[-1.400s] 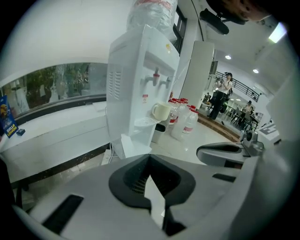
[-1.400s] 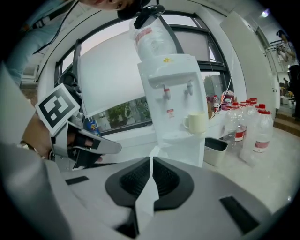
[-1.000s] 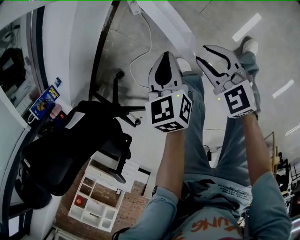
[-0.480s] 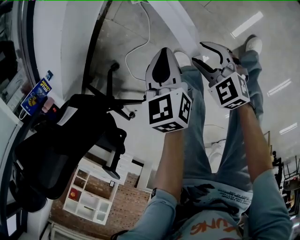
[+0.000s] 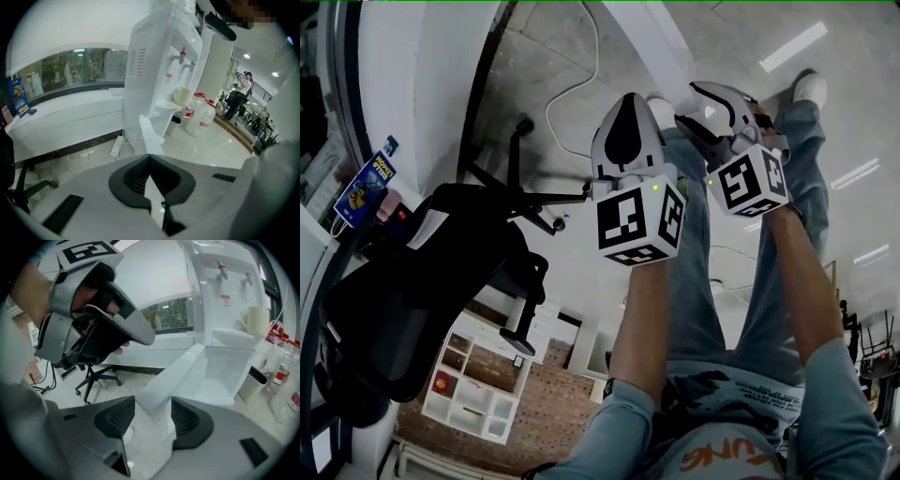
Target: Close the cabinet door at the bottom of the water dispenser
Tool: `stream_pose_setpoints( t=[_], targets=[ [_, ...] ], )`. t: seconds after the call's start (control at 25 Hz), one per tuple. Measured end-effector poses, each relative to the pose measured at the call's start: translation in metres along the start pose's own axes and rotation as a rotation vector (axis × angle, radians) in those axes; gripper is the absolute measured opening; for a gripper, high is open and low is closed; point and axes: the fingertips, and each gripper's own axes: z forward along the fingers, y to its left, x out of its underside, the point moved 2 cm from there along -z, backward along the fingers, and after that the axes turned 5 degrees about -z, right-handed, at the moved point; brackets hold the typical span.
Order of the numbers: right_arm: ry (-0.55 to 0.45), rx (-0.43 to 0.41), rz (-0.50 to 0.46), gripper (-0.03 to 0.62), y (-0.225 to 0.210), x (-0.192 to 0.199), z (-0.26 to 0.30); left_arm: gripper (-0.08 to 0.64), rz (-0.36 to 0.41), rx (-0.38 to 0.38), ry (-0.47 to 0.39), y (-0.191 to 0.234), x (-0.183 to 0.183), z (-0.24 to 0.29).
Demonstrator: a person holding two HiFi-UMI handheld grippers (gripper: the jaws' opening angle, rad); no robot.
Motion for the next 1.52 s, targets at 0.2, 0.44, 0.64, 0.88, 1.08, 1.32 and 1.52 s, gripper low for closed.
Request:
stream_pose_setpoints(
  t=[0.2,0.44,0.64,0.88,1.08,1.32,1.52],
  targets=[
    [0.005,0.003,0.006,0.235,-0.001,-0.002,0.0,0.011,0.001,-0.001,0.008,0.002,0.002,0.0],
    [0.021,0.012,0.026,0.235,-0.008,0.004,-0.006,0.011,0.005,0.005,0.022,-0.007,0.005,0.007],
    [0.028,0.02,0.047,0.229,-0.018,0.015,-0.018,0.011,0.012,0.013,0.033,-0.019,0.007,0.012],
    [0.033,0.038,0.074,0.21,-0.036,0.027,-0.034,0.011,0.019,0.028,0.043,-0.038,0.009,0.022],
    [0.041,0.063,0.105,0.197,-0.058,0.04,-0.051,0.011,0.022,0.046,0.049,-0.06,0.008,0.032],
    [0.047,0.104,0.142,0.189,-0.088,0.054,-0.069,0.011,0.025,0.057,0.055,-0.081,0.008,0.044],
    [0.039,0.115,0.134,0.189,-0.11,0.058,-0.075,0.011,0.036,0.048,0.061,-0.088,0.009,0.055]
  ],
)
